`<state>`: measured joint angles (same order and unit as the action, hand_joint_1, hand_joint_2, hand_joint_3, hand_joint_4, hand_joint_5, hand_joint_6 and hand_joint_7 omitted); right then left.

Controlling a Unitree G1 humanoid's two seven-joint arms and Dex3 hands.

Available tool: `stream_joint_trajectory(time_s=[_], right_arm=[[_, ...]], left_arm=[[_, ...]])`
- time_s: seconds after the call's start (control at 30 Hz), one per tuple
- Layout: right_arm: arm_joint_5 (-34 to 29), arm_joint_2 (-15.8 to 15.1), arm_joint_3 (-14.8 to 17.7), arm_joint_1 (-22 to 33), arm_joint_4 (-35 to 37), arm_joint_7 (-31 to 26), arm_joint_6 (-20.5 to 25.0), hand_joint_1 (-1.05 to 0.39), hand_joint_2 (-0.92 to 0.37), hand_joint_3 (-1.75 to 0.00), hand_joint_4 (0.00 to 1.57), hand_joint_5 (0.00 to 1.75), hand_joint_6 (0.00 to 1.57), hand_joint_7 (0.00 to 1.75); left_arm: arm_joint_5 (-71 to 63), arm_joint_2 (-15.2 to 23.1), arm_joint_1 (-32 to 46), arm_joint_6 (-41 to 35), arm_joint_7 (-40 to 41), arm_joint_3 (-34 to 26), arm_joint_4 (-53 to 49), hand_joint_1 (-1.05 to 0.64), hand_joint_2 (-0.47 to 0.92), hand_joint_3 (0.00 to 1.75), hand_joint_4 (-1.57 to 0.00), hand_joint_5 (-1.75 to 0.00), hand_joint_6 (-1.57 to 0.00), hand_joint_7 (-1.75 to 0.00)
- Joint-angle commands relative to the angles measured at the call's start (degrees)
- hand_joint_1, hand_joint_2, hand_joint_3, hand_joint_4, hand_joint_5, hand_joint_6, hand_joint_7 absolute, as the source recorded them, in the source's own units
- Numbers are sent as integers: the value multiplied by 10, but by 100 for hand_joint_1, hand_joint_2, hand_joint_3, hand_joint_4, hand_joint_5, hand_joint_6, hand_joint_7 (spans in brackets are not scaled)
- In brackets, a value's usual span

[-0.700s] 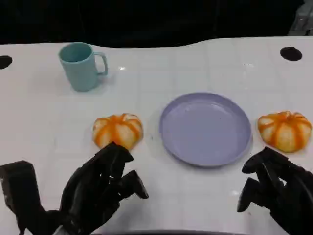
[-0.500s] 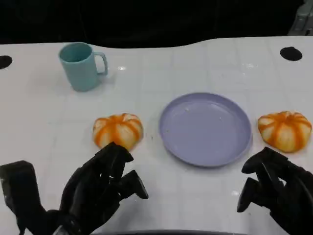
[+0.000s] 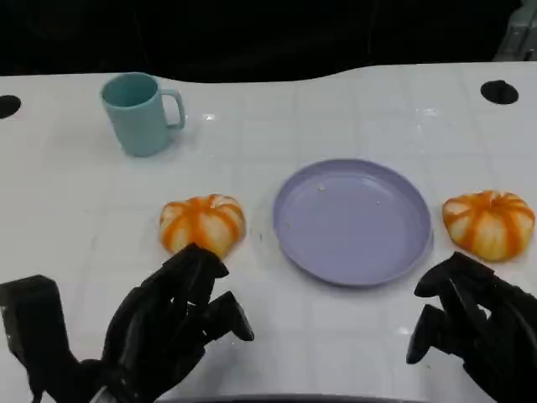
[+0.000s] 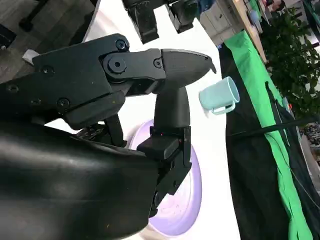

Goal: Grasp the bread from the table and place it into the plate.

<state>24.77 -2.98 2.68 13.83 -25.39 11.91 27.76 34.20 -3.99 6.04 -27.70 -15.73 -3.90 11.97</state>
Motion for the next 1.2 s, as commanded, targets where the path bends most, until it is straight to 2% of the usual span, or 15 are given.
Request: stream_joint_trajectory(time_s=[0.03,0.1,0.13,0.17,0.2,0.27,0.3,0.37,0.4,0.47,0.67,0.87,1.03,1.2], right_arm=[[1,-5,1,0,-4,0,-5,-45,-92,-38,63,175,49,160],[0,-6,0,0,-3,2,-8,-45,-92,-38,63,175,48,160],[-1,-6,0,0,-3,3,-9,-45,-92,-38,63,175,48,160],[0,-6,0,-1,-4,2,-6,-45,-92,-39,63,175,48,160],[1,-6,1,-1,-5,1,-4,-45,-92,-39,63,175,48,160],[-1,-6,0,-2,-4,-2,-3,-45,-92,-39,63,175,48,161],[-1,-5,1,-3,-4,-3,-2,-45,-92,-39,63,175,48,161],[2,-3,2,-4,-4,-6,2,-45,-92,-37,63,175,49,160],[1,-3,1,-4,-5,-9,4,-45,-92,-37,63,175,49,160],[-2,-2,-1,-5,-8,-14,7,-45,-92,-37,63,175,49,160],[2,-2,-1,-6,-8,-17,9,-44,-92,-37,63,175,48,161],[2,-2,-1,-6,-8,-18,9,-43,-92,-37,63,175,48,161],[2,1,0,-8,-7,-21,11,-44,-92,-36,63,175,49,160],[3,2,1,-8,-12,-28,20,-43,-92,-35,62,175,49,160]], left_arm=[[-20,16,-8,22,-5,3,4,-61,92,34,-61,-171,-49,-141],[-41,20,-10,40,0,9,10,-61,92,31,-55,-161,-46,-124],[-54,21,-10,52,4,13,14,-59,92,28,-56,-147,-46,-107],[-82,30,-12,76,3,22,15,-58,92,27,-57,-140,-47,-98],[-102,35,-13,93,2,29,15,-53,92,25,-53,-129,-46,-80],[-153,54,-20,135,-1,44,10,-49,92,21,-46,-118,-46,-63],[-199,74,-28,167,2,58,5,-47,92,19,-44,-115,-46,-58],[-267,101,-39,214,7,75,-4,-45,92,15,-28,-104,-43,-40],[-307,119,-46,230,13,84,-5,-44,92,14,-26,-102,-43,-37],[-363,145,-58,244,21,95,-3,-43,92,7,-15,-90,-43,-19],[-511,219,-100,305,34,117,-8,-38,90,1,-1,-80,-36,-5],[-654,273,-140,311,38,143,4,-41,86,0,0,-48,-29,-1],[-728,293,-174,312,31,168,-15,-36,77,0,0,-35,-24,0],[-767,302,-201,311,22,191,-44,-35,74,0,0,-33,-23,0]])
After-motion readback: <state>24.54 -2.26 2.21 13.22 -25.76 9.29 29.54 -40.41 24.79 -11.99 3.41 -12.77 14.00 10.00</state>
